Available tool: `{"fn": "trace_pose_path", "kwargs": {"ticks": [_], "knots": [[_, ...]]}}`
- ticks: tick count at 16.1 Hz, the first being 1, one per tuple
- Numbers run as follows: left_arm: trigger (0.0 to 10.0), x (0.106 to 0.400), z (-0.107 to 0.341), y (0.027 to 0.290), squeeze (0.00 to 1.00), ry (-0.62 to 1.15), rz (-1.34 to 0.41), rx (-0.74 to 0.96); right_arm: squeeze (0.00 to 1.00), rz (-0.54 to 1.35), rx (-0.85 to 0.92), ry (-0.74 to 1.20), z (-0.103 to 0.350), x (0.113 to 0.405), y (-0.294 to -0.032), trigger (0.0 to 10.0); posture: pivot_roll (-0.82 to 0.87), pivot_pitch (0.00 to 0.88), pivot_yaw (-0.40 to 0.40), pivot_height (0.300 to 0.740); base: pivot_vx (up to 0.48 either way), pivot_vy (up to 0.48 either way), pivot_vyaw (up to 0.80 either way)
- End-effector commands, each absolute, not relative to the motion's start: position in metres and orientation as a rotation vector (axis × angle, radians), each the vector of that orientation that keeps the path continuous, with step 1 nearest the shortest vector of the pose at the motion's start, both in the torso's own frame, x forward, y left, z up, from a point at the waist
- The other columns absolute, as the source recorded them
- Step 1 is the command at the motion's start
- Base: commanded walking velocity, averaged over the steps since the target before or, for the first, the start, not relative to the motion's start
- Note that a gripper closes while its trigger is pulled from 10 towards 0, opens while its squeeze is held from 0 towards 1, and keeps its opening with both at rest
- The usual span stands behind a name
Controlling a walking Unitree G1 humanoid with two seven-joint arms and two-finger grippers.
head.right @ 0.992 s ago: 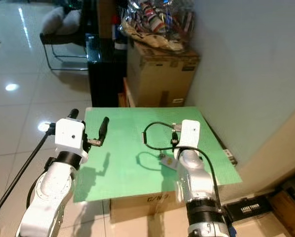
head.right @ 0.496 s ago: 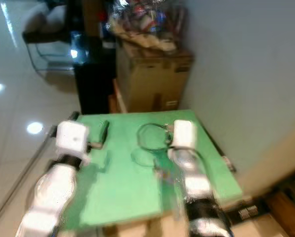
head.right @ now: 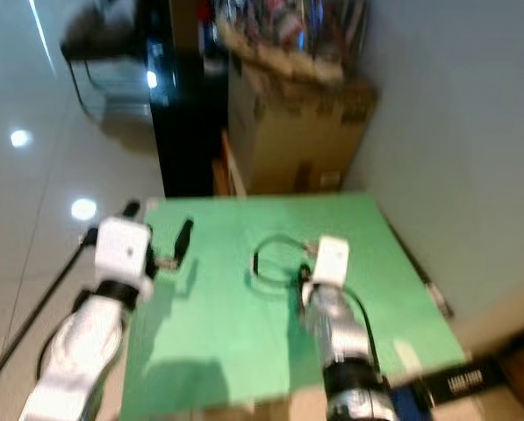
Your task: Hang keys on a hook
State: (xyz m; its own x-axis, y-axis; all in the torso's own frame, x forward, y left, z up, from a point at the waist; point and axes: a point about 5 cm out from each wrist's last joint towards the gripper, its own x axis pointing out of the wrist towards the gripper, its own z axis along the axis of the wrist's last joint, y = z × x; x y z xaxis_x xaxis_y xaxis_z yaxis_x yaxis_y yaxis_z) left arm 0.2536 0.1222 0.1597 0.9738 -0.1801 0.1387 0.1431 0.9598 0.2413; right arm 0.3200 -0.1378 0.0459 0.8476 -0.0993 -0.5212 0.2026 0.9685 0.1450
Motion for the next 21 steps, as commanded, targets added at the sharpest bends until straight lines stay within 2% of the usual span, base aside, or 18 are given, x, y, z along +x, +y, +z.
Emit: {"fn": "trace_pose_path", "kwargs": {"ticks": [1, 3, 10, 11, 12, 15, 16, 20, 21], "knots": [[10.0, 0.251, 0.159, 0.123, 0.0, -0.146, -0.172, 0.227, 0.24, -0.186, 0.206, 0.563, 0.04, 0.316, -0.139, 10.0, 0.11, 0.202, -0.076, 0.74, 0.0, 0.0, 0.0], [10.0, 0.244, 0.162, 0.135, 0.0, -0.138, -0.155, 0.246, 0.24, -0.209, 0.205, 0.624, 0.029, 0.309, -0.129, 10.0, 0.14, 0.229, -0.064, 0.74, 0.0, 0.0, 0.0], [10.0, 0.236, 0.166, 0.14, 0.0, -0.119, -0.16, 0.251, 0.24, -0.251, 0.196, 0.625, 0.027, 0.315, -0.136, 10.0, 0.15, 0.272, -0.045, 0.74, 0.0, 0.0, 0.0], [10.0, 0.235, 0.166, 0.141, 0.0, -0.115, -0.161, 0.252, 0.25, -0.251, 0.199, 0.628, 0.026, 0.315, -0.136, 3.8, 0.15, 0.272, -0.047, 0.74, 0.0, 0.0, 0.0], [10.0, 0.235, 0.166, 0.142, 0.0, -0.112, -0.159, 0.252, 0.24, -0.251, 0.205, 0.633, 0.025, 0.315, -0.136, 0.0, 0.15, 0.272, -0.047, 0.74, 0.0, 0.0, 0.0], [10.0, 0.235, 0.166, 0.141, 0.0, -0.11, -0.157, 0.248, 0.24, -0.241, 0.197, 0.631, 0.025, 0.316, -0.135, 0.0, 0.15, 0.271, -0.054, 0.74, 0.0, 0.0, 0.0], [10.0, 0.235, 0.166, 0.138, 0.0, -0.112, -0.162, 0.235, 0.25, -0.224, 0.136, 0.57, 0.034, 0.321, -0.134, 10.0, 0.14, 0.27, -0.061, 0.74, 0.0, 0.0, 0.0], [10.0, 0.234, 0.168, 0.134, 0.0, -0.137, -0.182, 0.196, 0.24, -0.152, 0.017, 0.426, 0.055, 0.327, -0.121, 10.0, 0.13, 0.275, -0.07, 0.74, 0.0, 0.0, 0.0], [10.0, 0.233, 0.168, 0.132, 0.0, -0.134, -0.184, 0.194, 0.47, -0.146, 0.053, 0.454, 0.05, 0.326, -0.118, 10.0, 0.13, 0.277, -0.069, 0.74, 0.0, 0.0, 0.0]]}}
